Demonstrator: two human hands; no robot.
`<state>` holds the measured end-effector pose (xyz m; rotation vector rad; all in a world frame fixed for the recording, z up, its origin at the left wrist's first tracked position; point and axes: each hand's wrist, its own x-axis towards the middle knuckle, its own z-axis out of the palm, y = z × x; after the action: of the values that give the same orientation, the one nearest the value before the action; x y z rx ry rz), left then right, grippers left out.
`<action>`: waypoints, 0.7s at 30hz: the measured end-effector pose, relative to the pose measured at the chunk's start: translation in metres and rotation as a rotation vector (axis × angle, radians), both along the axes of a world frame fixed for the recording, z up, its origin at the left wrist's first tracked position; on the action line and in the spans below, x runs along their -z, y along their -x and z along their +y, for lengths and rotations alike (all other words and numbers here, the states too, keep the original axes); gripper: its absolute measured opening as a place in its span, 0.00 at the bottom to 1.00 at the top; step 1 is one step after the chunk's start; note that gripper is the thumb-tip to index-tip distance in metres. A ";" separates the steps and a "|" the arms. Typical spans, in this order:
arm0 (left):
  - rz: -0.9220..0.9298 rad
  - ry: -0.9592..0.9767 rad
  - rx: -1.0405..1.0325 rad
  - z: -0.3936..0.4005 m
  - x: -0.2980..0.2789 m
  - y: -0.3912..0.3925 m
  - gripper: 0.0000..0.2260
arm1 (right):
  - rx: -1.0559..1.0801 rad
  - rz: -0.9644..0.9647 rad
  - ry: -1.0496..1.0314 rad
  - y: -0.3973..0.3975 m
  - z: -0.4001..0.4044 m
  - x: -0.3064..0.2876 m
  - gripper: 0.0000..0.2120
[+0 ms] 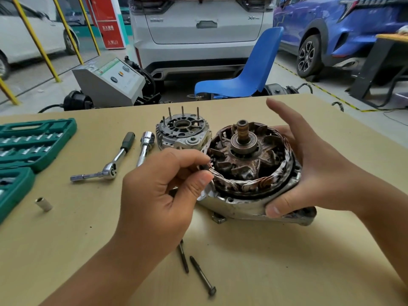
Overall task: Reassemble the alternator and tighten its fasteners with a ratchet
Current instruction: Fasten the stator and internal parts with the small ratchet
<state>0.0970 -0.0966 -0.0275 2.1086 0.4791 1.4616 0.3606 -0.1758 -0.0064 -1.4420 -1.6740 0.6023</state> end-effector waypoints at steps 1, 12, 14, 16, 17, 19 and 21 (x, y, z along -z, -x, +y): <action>-0.006 0.005 0.017 0.000 0.000 0.000 0.10 | 0.003 0.002 0.003 0.000 0.000 0.000 0.71; -0.018 0.060 0.077 0.002 0.001 0.003 0.09 | 0.003 0.037 0.012 0.001 0.002 -0.001 0.68; -0.016 0.067 0.072 0.003 0.000 0.004 0.09 | 0.004 0.041 0.011 0.001 0.002 -0.001 0.68; -0.015 0.075 0.068 0.002 -0.001 0.004 0.09 | 0.001 0.045 0.013 0.000 0.003 0.000 0.68; -0.013 0.070 0.066 0.002 -0.002 0.003 0.09 | 0.000 0.045 0.015 0.000 0.002 0.000 0.68; -0.003 0.046 0.059 0.001 -0.005 0.003 0.10 | -0.001 0.044 0.017 -0.001 0.002 0.000 0.68; 0.012 0.033 0.055 -0.001 -0.006 0.003 0.09 | -0.002 0.044 0.018 -0.001 0.002 0.000 0.68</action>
<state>0.0943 -0.0973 -0.0219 2.0894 0.4431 1.4026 0.3612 -0.1733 -0.0060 -1.4298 -1.6404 0.6473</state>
